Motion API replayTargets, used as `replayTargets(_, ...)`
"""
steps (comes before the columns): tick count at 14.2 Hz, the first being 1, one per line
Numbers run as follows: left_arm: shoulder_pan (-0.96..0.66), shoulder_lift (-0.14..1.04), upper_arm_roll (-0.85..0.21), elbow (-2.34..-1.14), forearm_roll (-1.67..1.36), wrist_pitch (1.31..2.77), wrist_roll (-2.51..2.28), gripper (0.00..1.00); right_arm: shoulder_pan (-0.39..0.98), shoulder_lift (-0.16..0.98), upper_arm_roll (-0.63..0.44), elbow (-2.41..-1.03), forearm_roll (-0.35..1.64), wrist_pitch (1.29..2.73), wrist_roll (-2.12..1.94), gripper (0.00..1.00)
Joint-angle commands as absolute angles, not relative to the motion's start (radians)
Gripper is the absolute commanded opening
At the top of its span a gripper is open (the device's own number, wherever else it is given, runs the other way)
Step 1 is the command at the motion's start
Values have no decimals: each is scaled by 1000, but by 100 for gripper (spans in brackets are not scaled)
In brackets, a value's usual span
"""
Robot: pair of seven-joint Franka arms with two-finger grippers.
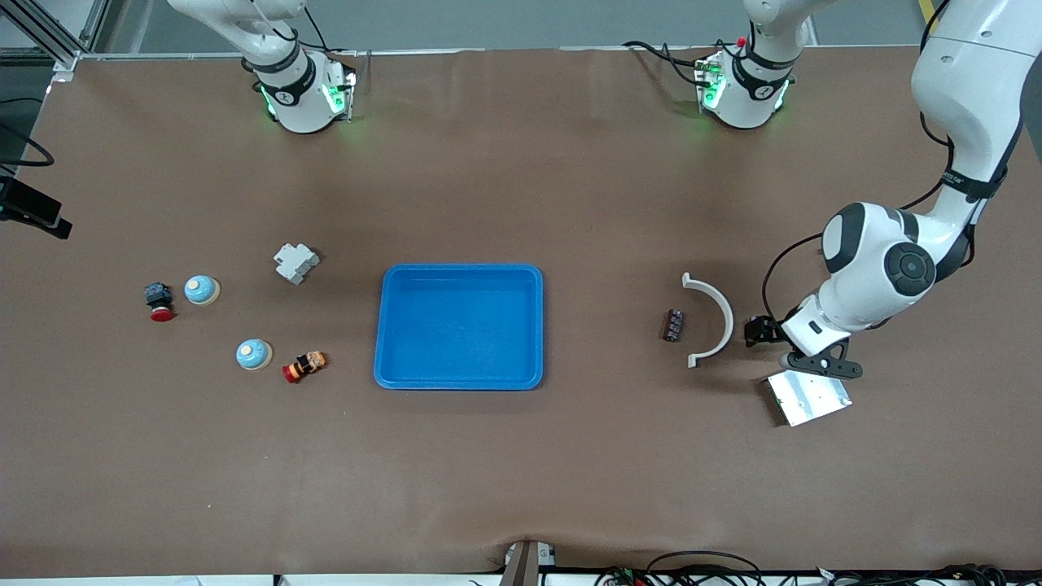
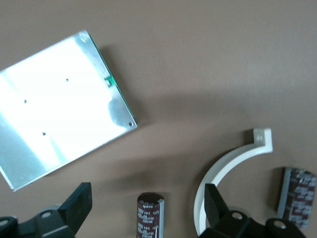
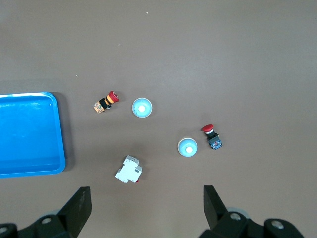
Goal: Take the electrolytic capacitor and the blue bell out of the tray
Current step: 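Open the left gripper and raise it off the capacitor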
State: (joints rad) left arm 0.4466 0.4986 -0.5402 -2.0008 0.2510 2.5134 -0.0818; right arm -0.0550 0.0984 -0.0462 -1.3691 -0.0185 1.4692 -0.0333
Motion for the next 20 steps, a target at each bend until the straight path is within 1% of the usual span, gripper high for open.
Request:
replayTargets(1,454,450,-546,-2000,267,2478,-113,100,-57,86,-43,-1370,-8,1473,-43,100)
replayTargets(7,459,388,-546,-1979,267,2451,-118,100,-55,86,-46,-1370,12,1479,-41,100)
replayTargets(10,462,353,-545,-1942,267,2369,-120,100,-54,86,-46,-1370,12,1482,-41,100)
replayTargets(15,451,258,-535,-1930,252,2247,-114,100,-52,86,-44,-1370,12,1483,-41,100)
replayTargets(16,427,247,-508,-1930,250,2234,-112,100,-52,86,-44,-1371,12,1483,-41,100)
replayTargets(17,358,220,-432,-1930,233,2217,-103,100,-52,86,-44,-1370,12,1483,-41,100)
replayTargets(19,193,171,-243,-1931,122,2198,-77,100,-52,86,-46,-1370,12,1483,-41,100)
replayTargets(20,136,151,-179,-1931,85,2181,-34,100,-52,86,-46,-1370,12,1483,-41,100)
